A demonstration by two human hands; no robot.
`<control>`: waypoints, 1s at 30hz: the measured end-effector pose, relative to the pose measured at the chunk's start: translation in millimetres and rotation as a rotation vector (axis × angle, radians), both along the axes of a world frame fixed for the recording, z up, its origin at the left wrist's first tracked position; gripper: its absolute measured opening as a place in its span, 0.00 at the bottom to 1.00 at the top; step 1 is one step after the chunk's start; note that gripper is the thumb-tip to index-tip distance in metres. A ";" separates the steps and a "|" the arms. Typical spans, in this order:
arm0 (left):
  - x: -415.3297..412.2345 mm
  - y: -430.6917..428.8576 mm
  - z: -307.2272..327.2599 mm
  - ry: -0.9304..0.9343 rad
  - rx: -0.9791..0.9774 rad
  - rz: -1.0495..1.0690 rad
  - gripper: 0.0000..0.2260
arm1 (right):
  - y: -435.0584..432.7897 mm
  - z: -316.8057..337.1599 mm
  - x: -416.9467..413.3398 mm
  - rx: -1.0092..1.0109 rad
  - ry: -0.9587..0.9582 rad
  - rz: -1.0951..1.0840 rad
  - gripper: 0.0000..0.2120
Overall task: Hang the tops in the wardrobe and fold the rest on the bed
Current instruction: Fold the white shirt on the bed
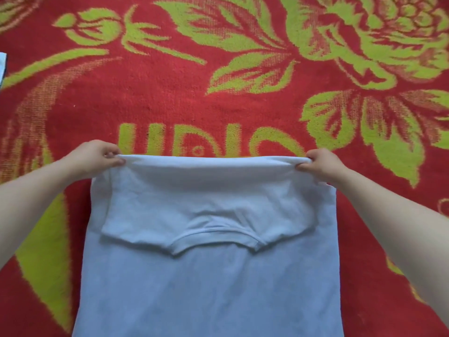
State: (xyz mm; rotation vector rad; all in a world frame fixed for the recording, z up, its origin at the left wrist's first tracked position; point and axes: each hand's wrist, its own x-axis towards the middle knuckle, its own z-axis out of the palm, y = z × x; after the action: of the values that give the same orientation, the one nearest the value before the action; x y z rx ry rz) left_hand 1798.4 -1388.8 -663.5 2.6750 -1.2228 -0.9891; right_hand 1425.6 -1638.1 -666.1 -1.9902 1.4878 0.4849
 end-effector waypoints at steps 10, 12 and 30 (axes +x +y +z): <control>-3.7 40.6 17.2 0.118 -0.216 0.159 0.02 | 21.9 25.2 -48.7 0.105 -0.312 -0.056 0.05; -13.3 55.9 22.6 0.131 -0.263 0.173 0.01 | 35.2 29.7 -60.7 0.029 -0.353 -0.051 0.05; -124.9 257.6 11.9 -0.141 -0.349 -0.596 0.03 | 192.1 23.0 -181.5 -0.229 -0.053 0.907 0.28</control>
State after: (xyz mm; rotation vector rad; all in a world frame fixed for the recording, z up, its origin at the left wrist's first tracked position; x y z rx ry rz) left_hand 1673.6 -1131.2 -651.6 2.1772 -2.0680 -0.5429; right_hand 1244.1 -1446.0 -643.1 -2.7819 0.5401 0.6238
